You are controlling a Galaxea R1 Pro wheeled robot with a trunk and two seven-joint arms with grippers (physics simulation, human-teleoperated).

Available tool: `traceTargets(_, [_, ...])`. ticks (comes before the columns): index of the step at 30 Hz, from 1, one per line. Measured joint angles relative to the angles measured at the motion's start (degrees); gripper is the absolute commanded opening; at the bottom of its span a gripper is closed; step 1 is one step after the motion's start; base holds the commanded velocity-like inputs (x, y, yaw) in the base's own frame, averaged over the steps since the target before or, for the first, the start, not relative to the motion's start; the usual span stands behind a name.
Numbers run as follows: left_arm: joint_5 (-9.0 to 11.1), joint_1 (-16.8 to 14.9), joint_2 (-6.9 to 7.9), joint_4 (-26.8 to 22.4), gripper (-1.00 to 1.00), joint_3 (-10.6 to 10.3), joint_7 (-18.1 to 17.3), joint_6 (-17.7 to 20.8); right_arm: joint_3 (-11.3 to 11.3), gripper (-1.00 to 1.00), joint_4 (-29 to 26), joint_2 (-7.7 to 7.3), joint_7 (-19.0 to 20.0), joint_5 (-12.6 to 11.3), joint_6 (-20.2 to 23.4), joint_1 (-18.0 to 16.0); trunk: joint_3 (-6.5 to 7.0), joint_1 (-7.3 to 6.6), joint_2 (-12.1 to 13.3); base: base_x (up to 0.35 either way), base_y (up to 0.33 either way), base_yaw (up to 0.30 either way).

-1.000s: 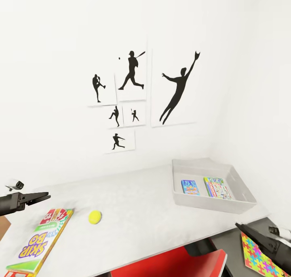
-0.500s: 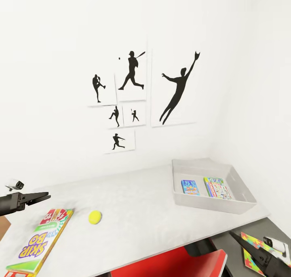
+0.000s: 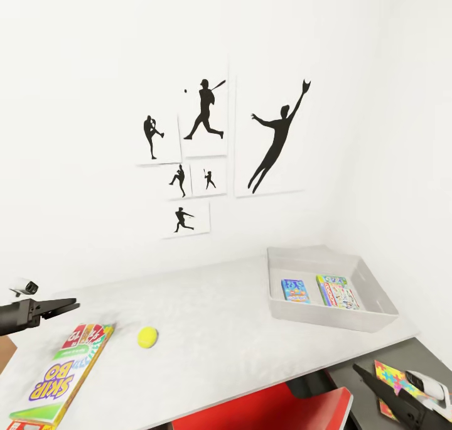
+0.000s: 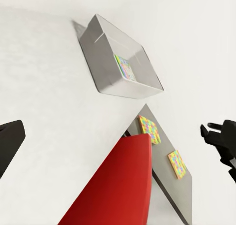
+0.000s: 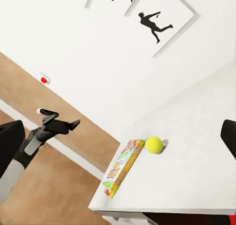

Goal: Put all the toys in the child's room - the three board games (two on the bed and one on the table), the two jigsaw puzzles on the table, and the tennis ball on the table - inside the toy box on the table in the child's room.

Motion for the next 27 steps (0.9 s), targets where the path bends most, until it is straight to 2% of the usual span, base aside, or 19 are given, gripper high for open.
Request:
traceTargets(6, [-0.07, -0.01, -0.45, 0.04, 1.00, 0.00, 0.00, -0.01, -1.03, 1.00, -0.03, 0.35, 1.83, -0.11, 0.26, -0.14, 0.00, 0.00, 0.00, 0.000, 0.000, 0.000])
traceTargets(15, [-0.02, 0.00, -0.66, 0.08, 1.00, -0.10, 0.00, -0.05, -0.87, 1.00, -0.26, 0.65, 2.46, -0.13, -0.48, -0.22, 0.01, 0.00, 0.00, 0.000, 0.000, 0.023])
traceTargets(27, [-0.07, 0.01, -1.25, -0.01, 1.00, -0.52, 0.01, 0.02, -0.69, 1.00, -0.65, 0.68, 2.33, 0.12, -0.66, -0.25, 0.26, 0.01, 0.00, -0.055, 0.000, 0.227])
